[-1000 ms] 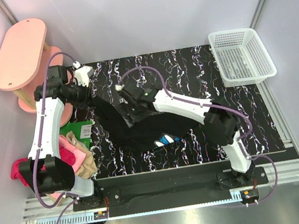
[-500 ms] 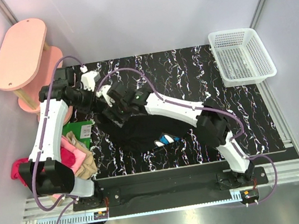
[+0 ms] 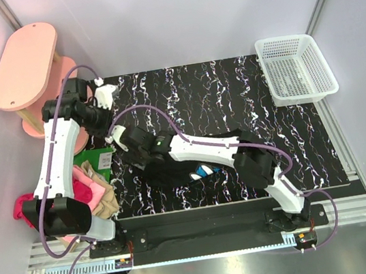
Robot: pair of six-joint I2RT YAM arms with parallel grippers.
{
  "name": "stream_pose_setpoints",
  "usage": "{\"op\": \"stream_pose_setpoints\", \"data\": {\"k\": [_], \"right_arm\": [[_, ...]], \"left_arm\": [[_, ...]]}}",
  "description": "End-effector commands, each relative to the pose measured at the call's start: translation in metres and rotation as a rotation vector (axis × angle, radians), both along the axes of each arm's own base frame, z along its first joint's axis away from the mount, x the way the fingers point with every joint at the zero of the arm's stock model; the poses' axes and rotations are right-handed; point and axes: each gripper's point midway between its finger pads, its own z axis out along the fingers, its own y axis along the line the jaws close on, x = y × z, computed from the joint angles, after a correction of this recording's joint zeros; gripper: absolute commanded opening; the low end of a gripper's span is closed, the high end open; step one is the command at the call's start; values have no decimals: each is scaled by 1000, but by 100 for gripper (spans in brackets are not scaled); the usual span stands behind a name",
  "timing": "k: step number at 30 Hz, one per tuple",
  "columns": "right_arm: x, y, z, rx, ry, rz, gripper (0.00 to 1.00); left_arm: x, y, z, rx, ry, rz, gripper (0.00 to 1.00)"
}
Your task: Fold and stack the t-shirts
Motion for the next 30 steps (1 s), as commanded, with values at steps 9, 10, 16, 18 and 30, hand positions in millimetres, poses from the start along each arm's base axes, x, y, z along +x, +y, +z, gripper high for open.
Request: {"op": "stream_pose_setpoints", "data": {"k": [9,10,16,18,30], "right_arm": [[-45,-1,27,111,-192,82,10],[-43,-2,29,128,-194,60,1],[-38,-36,51,131,-255,-30,0],[-36,-54,83,161,-296,-68,0],[-46,-267,312,544,-563,-541,0]], "left_arm": [[17,-52,101,-236,-267,-83,0],[16,-52,101,-234,-266,-82,0],[14,-46,103,-204,-282,-72,0],[16,-42,100,-182,-283,-63,0],[40,-21,115,-115,-342,8,0]]}}
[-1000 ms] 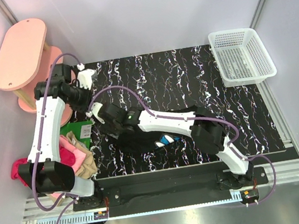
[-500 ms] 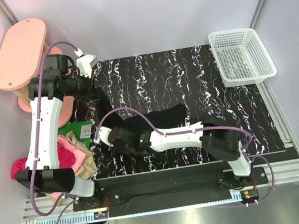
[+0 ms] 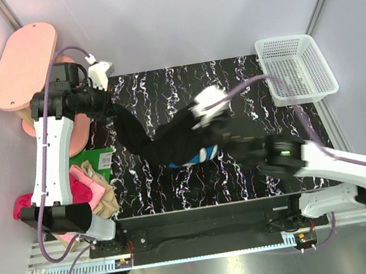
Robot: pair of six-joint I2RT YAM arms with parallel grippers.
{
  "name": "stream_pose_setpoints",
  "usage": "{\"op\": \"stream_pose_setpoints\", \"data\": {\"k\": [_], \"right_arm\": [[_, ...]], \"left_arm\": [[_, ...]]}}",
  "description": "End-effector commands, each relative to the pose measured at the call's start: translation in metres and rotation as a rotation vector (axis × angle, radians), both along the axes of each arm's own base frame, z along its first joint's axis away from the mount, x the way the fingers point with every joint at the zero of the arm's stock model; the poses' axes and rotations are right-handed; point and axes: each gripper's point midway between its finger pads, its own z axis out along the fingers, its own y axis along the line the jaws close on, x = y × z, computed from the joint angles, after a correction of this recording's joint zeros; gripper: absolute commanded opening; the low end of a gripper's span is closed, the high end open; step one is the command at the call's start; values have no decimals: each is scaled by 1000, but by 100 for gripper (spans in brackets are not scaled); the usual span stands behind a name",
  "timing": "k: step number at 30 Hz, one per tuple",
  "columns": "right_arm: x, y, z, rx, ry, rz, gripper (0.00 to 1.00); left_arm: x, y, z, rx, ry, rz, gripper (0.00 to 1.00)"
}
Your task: Fold and stack the t-shirts
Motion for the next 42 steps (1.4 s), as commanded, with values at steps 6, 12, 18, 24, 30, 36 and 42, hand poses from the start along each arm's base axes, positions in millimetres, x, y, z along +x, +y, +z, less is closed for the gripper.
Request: {"op": "stream_pose_setpoints", "data": {"k": [6,12,18,24,30,36,42], "right_arm": [[-19,-161,112,344,-103,-269,0],[-38,-222,154,515,-122,-291,0],[-52,-274,172,638,-143,-325,0],[-59,-305,174,717,-145,-360,0],[-62,-321,172,737,-141,-382,0],[-49,-297,171,614,-165,-427,0],[-46,-293,196,597,-235,-432,0]], "left_arm": [[15,23,85,46,-271,93,0],[-3,42,124,121,-403,144,0],[-6,65,99,231,-373,202,0],[8,82,77,261,-331,255,0],[13,98,70,269,-313,267,0],[34,90,68,221,-290,249,0],[76,82,68,175,-271,249,0]]}}
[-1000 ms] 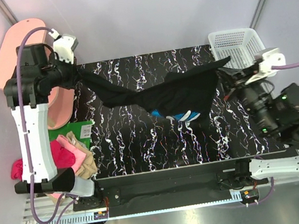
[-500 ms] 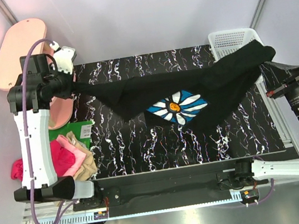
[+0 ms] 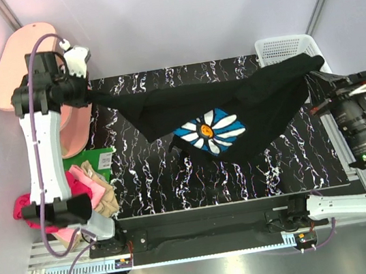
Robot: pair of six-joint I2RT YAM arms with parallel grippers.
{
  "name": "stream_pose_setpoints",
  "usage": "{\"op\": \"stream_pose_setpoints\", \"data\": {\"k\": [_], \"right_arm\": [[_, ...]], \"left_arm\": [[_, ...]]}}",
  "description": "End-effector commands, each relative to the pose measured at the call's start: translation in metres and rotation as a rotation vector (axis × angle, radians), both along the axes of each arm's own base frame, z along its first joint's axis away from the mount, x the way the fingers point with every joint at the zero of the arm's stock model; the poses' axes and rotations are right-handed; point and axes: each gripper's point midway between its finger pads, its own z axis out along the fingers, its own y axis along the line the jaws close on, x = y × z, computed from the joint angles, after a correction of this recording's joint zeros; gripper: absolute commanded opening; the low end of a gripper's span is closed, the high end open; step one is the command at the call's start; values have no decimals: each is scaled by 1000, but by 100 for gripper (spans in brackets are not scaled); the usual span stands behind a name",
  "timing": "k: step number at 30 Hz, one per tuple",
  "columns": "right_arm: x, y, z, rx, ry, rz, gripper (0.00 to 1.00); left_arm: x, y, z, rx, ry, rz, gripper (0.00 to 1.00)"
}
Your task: Fold and stack the t-shirts
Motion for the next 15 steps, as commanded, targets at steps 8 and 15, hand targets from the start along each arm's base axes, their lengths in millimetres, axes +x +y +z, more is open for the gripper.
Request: {"op": "stream_pose_setpoints", "data": {"k": [8,15], "right_arm": [[17,11,23,-30,-17,-159,0],[65,54,-18,-154,78,-258,0]], "left_arm": [[84,3,-8,6,-10,57,0],[97,-11,-37,-4,66,50,0]]}}
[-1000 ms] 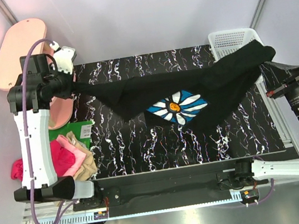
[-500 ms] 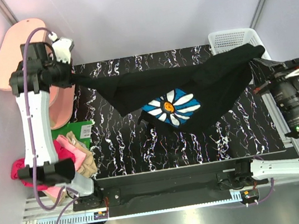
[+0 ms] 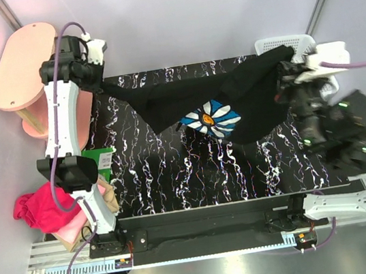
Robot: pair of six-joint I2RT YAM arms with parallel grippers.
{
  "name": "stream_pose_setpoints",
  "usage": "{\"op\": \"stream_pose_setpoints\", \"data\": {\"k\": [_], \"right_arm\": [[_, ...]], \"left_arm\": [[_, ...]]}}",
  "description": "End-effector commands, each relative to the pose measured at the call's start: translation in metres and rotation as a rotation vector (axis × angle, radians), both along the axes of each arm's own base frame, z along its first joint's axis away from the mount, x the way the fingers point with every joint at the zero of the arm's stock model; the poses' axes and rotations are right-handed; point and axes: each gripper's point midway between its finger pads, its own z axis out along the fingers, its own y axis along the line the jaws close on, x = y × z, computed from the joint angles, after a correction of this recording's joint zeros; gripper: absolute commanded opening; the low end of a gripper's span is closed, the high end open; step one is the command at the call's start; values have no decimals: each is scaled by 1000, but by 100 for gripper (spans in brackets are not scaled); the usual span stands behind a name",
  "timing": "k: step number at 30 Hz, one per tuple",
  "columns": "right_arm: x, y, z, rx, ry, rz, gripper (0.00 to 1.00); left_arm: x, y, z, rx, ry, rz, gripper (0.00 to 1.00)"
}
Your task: Fold and stack the t-shirts
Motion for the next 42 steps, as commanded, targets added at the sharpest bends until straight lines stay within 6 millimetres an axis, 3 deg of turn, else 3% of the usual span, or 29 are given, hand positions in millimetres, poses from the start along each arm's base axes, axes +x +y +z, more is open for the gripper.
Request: {"op": "stream_pose_setpoints", "data": {"k": [1,2,3,4,7,8,9,12,14,16,17,19,21,22,23,24,25,26,27,28,29,31,33,35,36,37,38,40,42], "right_arm": [[32,23,-34,11,104,-47,0],[37,26,-41,10,117,-60,0],[45,13,-46,24,122,-112,0],[51,14,-43,70,109,-80,0],[72,-23,-28,134,64,-142,0],[82,-24,-26,128,65,-154,0],[91,-25,-26,122,67,-156,0],[124,-32,-22,114,72,-164,0],[142,-44,-6,127,49,-177,0],[160,-40,-6,139,65,-143,0],[159,-45,10,152,36,-142,0],[165,-34,6,161,76,-93,0],[157,-17,-7,218,139,0,0],[143,-16,-7,244,144,31,0],[142,-10,-37,252,217,49,0],[133,-3,-57,306,284,86,0],[109,-5,-60,345,288,112,0],[104,0,-108,353,399,119,0],[89,13,-129,408,471,187,0],[66,13,-137,441,488,222,0],[55,18,-181,455,600,228,0],[11,26,-236,534,784,269,0],[-29,38,-271,625,952,318,2],[-72,35,-309,678,1085,321,18],[-92,38,-309,733,1102,355,35],[-107,36,-324,753,1166,338,46],[-117,40,-323,792,1195,362,65],[-124,42,-319,811,1201,385,71],[-111,43,-306,786,1174,389,71]], "left_arm": [[4,0,21,1,-70,26,0],[0,-3,21,-4,-68,12,0],[-1,-3,33,3,-108,12,0],[0,-4,45,11,-147,16,0],[19,1,63,67,-232,58,0],[30,4,79,85,-294,81,0],[44,9,70,113,-293,115,0],[71,16,72,157,-347,175,0],[87,18,64,174,-357,191,0],[94,15,56,194,-351,177,0],[95,15,55,197,-355,174,0],[87,10,46,178,-319,153,0],[74,6,31,165,-264,115,0],[62,1,1,158,-178,77,0],[46,1,7,157,-177,54,0],[34,2,1,151,-150,36,0],[18,-3,-28,128,-67,-13,0],[2,-2,-22,131,-70,-39,0],[-9,0,-30,131,-44,-54,0],[-25,-2,-55,120,28,-87,0],[-36,-1,-63,131,51,-123,0],[-69,-3,-86,125,129,-179,0],[-96,-4,-108,130,200,-237,0],[-114,-5,-121,118,251,-271,1],[-126,-6,-131,106,281,-282,1],[-132,-6,-135,101,297,-290,3],[-139,-4,-141,92,323,-287,5],[-145,-4,-144,78,341,-287,12],[-151,-4,-149,69,363,-286,23]]}}
